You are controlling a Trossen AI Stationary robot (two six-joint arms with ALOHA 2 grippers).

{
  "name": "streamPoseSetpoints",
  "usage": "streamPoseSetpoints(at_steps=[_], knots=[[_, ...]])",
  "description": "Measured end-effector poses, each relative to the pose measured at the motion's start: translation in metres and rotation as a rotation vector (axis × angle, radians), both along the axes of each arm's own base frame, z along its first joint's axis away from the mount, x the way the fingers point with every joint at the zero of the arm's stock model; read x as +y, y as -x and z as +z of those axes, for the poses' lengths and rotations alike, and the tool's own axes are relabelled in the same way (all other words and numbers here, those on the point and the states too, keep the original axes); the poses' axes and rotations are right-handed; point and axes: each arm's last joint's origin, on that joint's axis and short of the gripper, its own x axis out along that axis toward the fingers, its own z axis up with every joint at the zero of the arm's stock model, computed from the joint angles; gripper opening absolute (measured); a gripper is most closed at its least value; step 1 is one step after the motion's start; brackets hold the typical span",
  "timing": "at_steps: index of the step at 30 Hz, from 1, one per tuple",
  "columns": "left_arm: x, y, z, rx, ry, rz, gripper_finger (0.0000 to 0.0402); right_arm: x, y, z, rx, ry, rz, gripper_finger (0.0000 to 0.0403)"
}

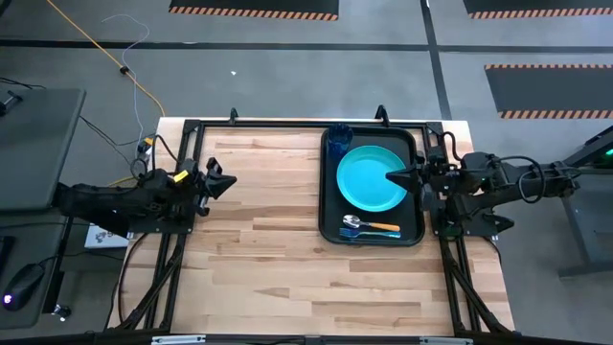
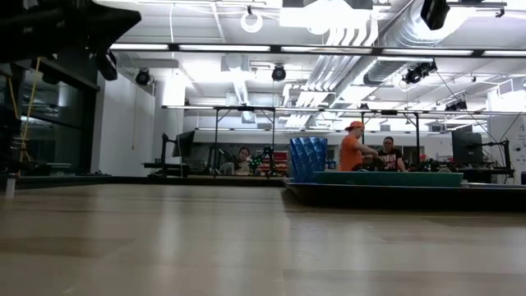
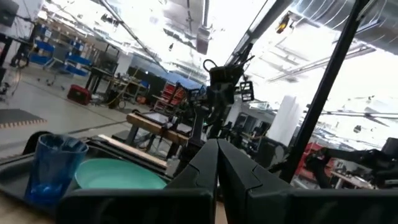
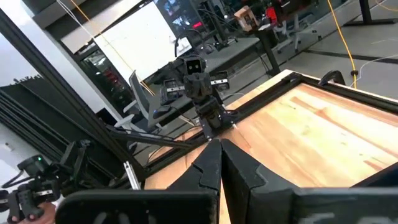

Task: Pick and place plate/cup/fork/spoon on tray
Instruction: Return to Home Position

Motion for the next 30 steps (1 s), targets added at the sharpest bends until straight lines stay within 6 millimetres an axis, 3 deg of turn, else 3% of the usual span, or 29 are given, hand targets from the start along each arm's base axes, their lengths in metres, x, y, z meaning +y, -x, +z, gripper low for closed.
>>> streamPoseSetpoints(at_steps=[3,20,30], knots=[[-0.001,0.001,-0.006,-0.011,-0.007,-0.014,0.0000,0.000,0.000,0.000,0.001,0.008,0.000,0.0000],[-0.006,0.006,-0.039,0.300,-0.053,-0.203,0.0000,0.000,0.000,0.000,0.000,0.000,0.000,0.0000],[-0.007,0.005,-0.038,0.307,-0.078,-0.206,0.0000,0.000,0.001,0.000,-0.012,-0.098,-0.001,0.0000]])
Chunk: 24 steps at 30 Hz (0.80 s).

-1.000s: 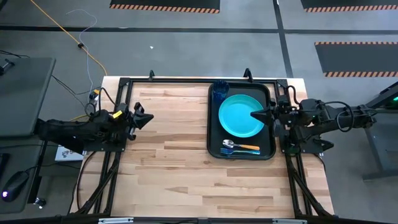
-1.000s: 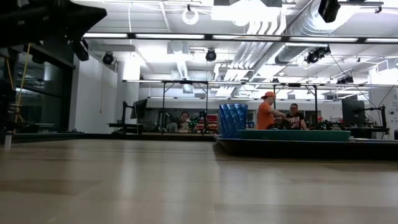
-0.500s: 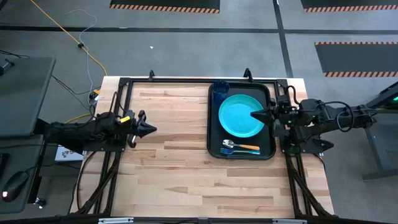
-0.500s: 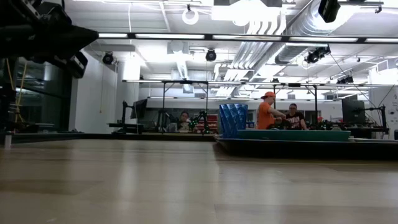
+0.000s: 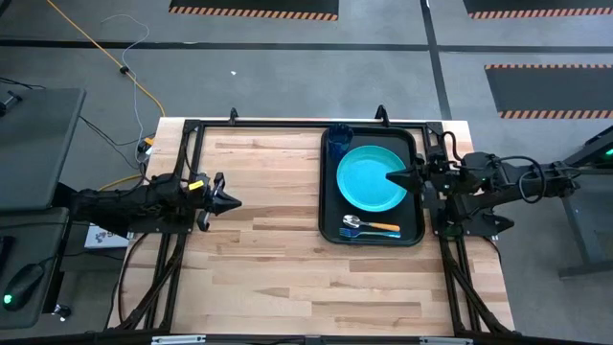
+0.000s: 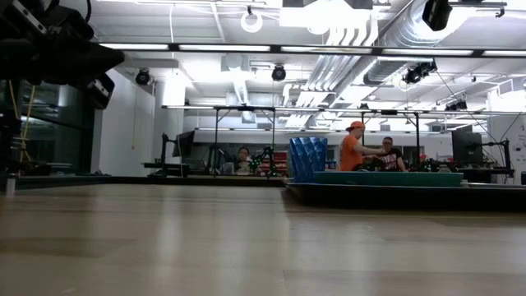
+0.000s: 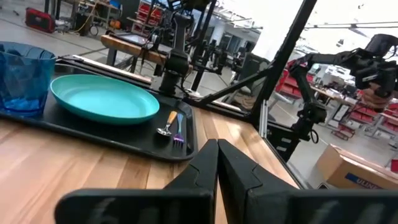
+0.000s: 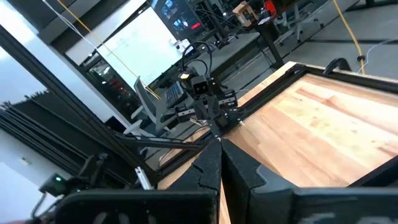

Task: Pick and place plate/cup/fork/spoon on tray
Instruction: Return to Home Position

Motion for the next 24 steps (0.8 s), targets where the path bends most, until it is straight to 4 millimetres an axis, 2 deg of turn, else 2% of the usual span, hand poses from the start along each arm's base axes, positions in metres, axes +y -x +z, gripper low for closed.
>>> streamPoseSetpoints(at_steps=[4,9,13,19,21,24], knots=[[0.000,0.000,0.000,0.000,-0.001,0.000,0.0000,0.000,0.002,-0.001,0.013,-0.005,0.008,0.0000],[0.000,0.000,0.000,0.001,0.000,0.000,0.0000,-0.002,0.018,-0.012,0.115,0.034,0.005,0.0000],[0.000,0.000,0.000,0.000,0.000,0.000,0.0000,-0.005,0.040,-0.027,0.040,0.023,0.046,0.0000],[0.000,0.000,0.000,0.000,0.000,0.001,0.0000,-0.006,0.065,-0.065,-0.193,0.020,0.125,0.0000],[0.000,0.000,0.000,0.000,0.000,0.001,0.0000,-0.005,0.062,-0.073,-0.247,0.051,0.150,0.0000],[0.000,0.000,0.000,0.001,0.000,0.003,0.0000,-0.002,0.055,-0.080,-0.229,0.134,0.217,0.0000]])
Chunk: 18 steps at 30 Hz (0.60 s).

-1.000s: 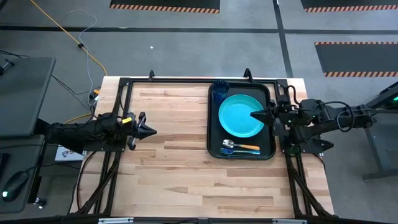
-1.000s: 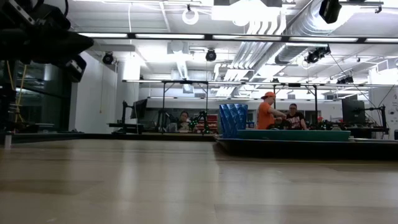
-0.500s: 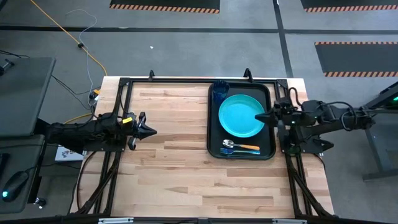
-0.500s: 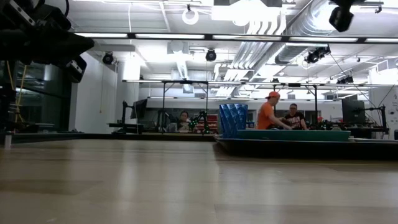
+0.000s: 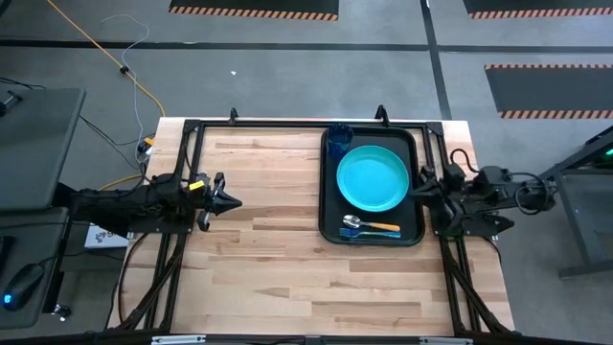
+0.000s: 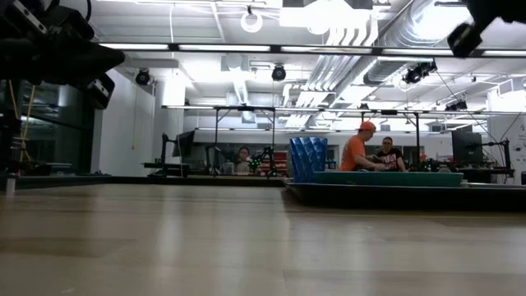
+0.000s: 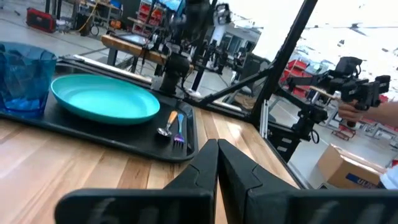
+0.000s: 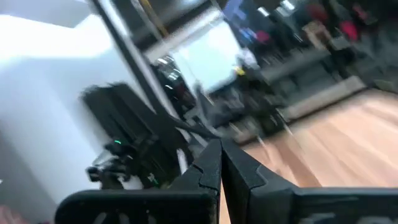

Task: Pick and place plate/cup/fork/spoon on tray
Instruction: Return to Home Position

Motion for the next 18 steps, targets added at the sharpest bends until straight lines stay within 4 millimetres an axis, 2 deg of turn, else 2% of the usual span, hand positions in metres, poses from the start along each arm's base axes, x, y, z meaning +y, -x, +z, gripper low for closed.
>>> streamPoseSetpoints(at_steps=[3,7,11,14,18], knots=[[0.000,0.000,0.000,0.006,0.001,0.000,0.0000,0.001,-0.004,-0.007,-0.020,0.067,0.006,0.0000],[0.000,-0.001,-0.001,0.014,0.001,0.006,0.0000,0.000,-0.006,-0.012,-0.165,0.128,-0.019,0.0000],[0.000,-0.001,-0.001,0.015,0.001,0.009,0.0000,-0.001,-0.014,-0.029,-0.230,0.143,-0.008,0.0000],[0.000,-0.001,-0.001,0.015,0.002,0.009,0.0000,-0.003,-0.016,-0.038,-0.257,0.142,-0.007,0.0000],[0.000,-0.001,-0.001,0.015,0.001,0.010,0.0000,-0.006,-0.021,-0.053,-0.224,0.267,-0.048,0.0000]])
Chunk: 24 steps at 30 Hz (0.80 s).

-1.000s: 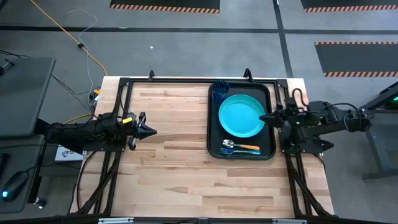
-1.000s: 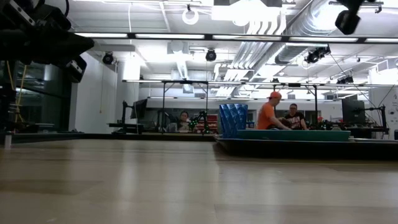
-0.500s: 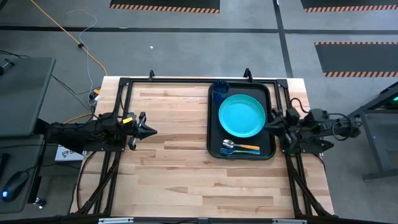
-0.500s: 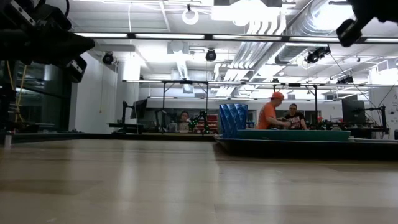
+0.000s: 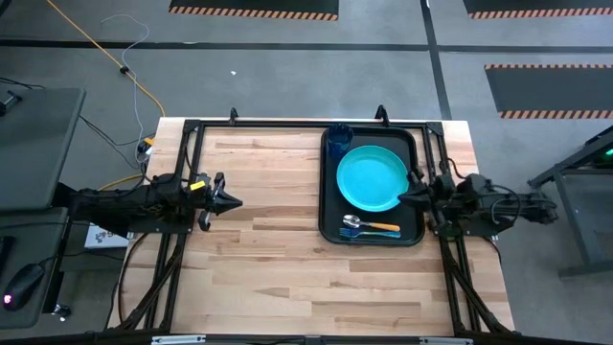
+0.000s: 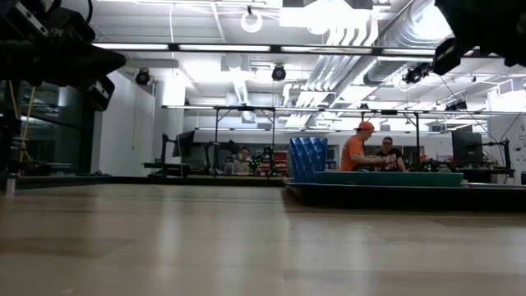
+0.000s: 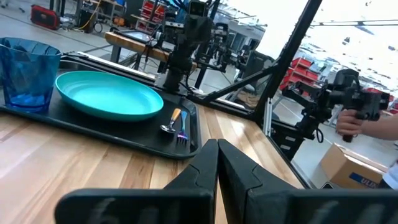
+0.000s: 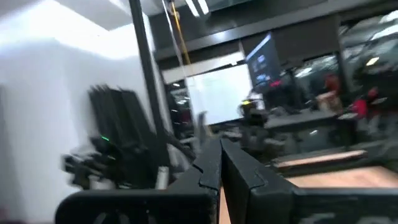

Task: Pick and place plate/cup/fork/spoon on tray
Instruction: Return to Home Position

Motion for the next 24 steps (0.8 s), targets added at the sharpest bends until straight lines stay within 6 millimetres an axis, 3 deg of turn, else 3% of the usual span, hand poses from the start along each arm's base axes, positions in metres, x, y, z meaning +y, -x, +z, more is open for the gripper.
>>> streamPoseSetpoints(at_steps=[5,10,24], knots=[[0.000,0.000,0.000,0.000,0.000,0.001,0.0000,-0.005,-0.004,-0.010,0.093,0.151,-0.160,0.0000],[0.000,0.000,0.000,0.000,0.000,0.001,0.0000,-0.011,-0.006,-0.026,0.272,0.160,-0.335,0.0000],[0.000,0.000,0.000,0.000,0.000,0.001,0.0000,-0.010,-0.008,-0.033,0.351,0.169,-0.314,0.0000]])
